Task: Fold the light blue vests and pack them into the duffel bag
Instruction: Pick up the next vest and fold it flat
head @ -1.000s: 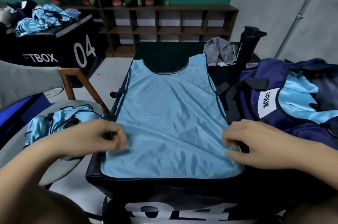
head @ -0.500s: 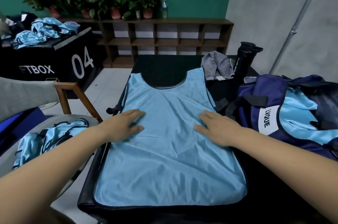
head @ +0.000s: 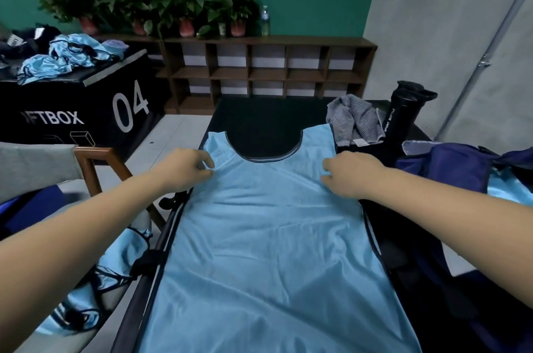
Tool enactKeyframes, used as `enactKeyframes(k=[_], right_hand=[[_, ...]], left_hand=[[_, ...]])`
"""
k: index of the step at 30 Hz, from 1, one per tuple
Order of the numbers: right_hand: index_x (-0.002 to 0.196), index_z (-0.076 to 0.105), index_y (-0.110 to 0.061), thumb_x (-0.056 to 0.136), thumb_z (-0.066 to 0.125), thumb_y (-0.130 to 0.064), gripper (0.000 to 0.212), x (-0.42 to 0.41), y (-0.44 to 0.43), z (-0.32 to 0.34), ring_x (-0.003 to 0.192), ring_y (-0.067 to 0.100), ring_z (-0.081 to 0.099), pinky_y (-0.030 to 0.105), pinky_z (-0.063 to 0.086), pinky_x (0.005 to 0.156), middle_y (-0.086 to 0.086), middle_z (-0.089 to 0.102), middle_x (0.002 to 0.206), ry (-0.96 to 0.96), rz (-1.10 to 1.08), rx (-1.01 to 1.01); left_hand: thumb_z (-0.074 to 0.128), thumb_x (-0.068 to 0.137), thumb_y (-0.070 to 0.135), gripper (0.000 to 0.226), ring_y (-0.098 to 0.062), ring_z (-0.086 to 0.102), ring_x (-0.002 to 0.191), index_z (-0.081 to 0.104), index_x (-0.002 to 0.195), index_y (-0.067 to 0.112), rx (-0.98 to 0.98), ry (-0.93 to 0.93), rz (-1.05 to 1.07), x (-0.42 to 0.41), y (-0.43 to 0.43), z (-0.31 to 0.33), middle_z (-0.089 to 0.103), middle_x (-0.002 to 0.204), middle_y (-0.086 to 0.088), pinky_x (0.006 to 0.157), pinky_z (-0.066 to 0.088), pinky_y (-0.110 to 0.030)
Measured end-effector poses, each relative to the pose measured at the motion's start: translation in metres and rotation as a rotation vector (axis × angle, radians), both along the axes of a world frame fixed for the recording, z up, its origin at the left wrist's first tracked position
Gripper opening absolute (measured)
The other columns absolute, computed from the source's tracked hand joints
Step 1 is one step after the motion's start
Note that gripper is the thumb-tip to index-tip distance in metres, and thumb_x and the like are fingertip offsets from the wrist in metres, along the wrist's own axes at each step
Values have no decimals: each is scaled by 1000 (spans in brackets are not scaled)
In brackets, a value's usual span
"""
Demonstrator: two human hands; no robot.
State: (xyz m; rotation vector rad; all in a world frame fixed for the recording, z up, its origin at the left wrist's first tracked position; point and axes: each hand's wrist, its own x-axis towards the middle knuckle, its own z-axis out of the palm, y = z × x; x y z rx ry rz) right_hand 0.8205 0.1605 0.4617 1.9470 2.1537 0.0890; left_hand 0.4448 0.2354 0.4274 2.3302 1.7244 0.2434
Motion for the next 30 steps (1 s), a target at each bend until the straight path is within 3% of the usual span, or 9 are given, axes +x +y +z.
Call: enactKeyframes(k=[7, 12, 17, 19, 22, 24, 27, 30], right_hand=[[127, 60, -17, 97, 53, -31, 34, 16, 98, 0, 109, 32, 62, 42, 55, 86, 8, 64, 124, 170, -79, 85], [131, 58, -19, 96, 56, -28, 37, 26, 156, -15, 116, 35, 59, 43, 48, 88, 8, 59, 125, 217, -58, 185], [147, 52, -22, 98, 59, -35, 51, 38, 198, -38, 128, 30, 54, 48, 39, 108, 6, 57, 137, 208, 6, 166], [150, 50, -22, 99, 59, -39, 54, 42, 212, -45, 131, 30, 53, 49, 36, 110, 6, 57, 140, 208, 0, 144], [150, 50, -23, 100, 58, -40, 54, 47, 228, -50, 133, 31, 53, 49, 34, 110, 7, 60, 141, 251, -31, 124], [147, 52, -24, 99, 59, -40, 51, 49, 235, -51, 130, 31, 54, 49, 33, 111, 6, 64, 134, 274, -54, 119], [130, 59, -28, 97, 64, -40, 36, 53, 241, -50, 119, 28, 58, 47, 34, 110, -4, 68, 109, 263, -65, 91], [106, 63, -29, 94, 69, -39, 16, 57, 244, -47, 103, 24, 60, 42, 41, 95, -10, 65, 90, 290, -67, 63]], left_hand=[[66, 94, 24, 13, -18, 68, 94, 70, 107, 24, 79, -119, 127, 6, 86, -11, 74, 98, 8, 84, 58, -38], [73, 95, 31, 26, -21, 64, 97, 68, 119, 24, 123, -125, 177, 5, 142, -31, 69, 114, 0, 82, 51, -35], [71, 98, 28, 37, -27, 63, 110, 61, 133, 24, 71, -104, 218, -2, 175, -49, 60, 126, -5, 89, 48, -34], [68, 101, 34, 32, -25, 64, 107, 59, 131, 24, 26, -243, 293, -6, 181, -51, 63, 122, 0, 89, 52, -37], [58, 108, 36, 23, -18, 60, 93, 63, 123, 19, -73, -530, 383, -12, 191, -53, 68, 118, -3, 74, 47, -32], [61, 107, 27, 19, -17, 58, 92, 66, 121, 15, -137, -573, 362, -16, 195, -52, 69, 119, -7, 73, 43, -28], [72, 98, 25, 19, -17, 61, 97, 70, 115, 17, -198, -534, 318, -22, 196, -49, 72, 112, -5, 86, 44, -30], [71, 97, 30, 19, -17, 63, 98, 72, 108, 15, -195, -537, 280, -22, 196, -45, 74, 108, 1, 84, 45, -29]])
